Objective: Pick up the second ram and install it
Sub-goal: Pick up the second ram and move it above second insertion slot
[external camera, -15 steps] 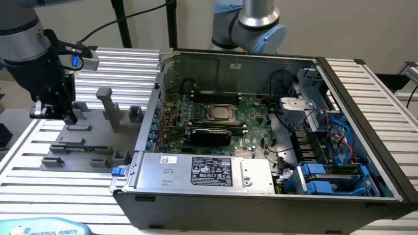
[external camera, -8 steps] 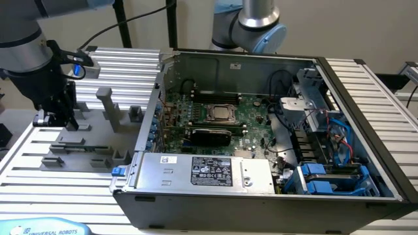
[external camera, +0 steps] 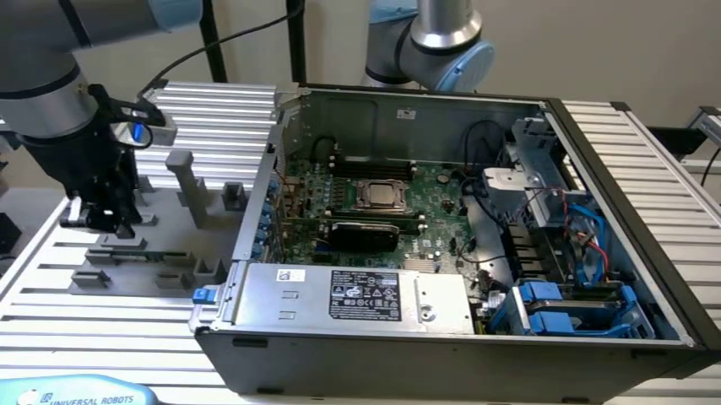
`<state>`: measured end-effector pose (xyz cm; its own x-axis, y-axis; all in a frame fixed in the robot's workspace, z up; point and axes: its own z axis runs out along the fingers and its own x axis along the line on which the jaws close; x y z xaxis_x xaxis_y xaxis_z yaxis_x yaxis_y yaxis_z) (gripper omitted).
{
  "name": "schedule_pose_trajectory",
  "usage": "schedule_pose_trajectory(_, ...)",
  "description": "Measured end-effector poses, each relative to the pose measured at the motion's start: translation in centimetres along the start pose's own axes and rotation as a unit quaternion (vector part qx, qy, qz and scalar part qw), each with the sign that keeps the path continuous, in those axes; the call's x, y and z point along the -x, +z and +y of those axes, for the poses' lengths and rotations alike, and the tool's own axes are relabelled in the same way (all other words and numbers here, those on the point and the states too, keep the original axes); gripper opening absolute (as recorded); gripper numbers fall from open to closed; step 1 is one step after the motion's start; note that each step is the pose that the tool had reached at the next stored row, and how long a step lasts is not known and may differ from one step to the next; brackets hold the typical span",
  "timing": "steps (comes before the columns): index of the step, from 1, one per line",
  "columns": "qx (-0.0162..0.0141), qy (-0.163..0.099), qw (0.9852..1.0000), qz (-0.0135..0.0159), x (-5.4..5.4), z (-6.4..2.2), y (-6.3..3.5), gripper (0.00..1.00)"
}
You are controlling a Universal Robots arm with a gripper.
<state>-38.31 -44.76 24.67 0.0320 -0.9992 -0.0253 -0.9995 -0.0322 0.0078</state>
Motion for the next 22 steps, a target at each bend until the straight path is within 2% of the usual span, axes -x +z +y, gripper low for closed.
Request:
schedule_pose_trajectory(1,0.0,0.0,1.0,0.0,0.0,0.0,0.18,0.3)
schedule_pose_trajectory(2,0.0002,0.0,1.0,0.0,0.0,0.0,0.37,0.36)
schedule_pose_trajectory(11,0.0008,0.002,1.0,-0.0001,-0.2,-0.02,1.99,0.36)
schedule_pose_trajectory(19,0.0036,0.01,0.9999,-0.0002,-0.7,-0.12,3.16,0.36)
schedule_pose_trajectory(22,0.0055,0.013,0.9999,-0.0003,-0.8,-0.2,3.52,0.36)
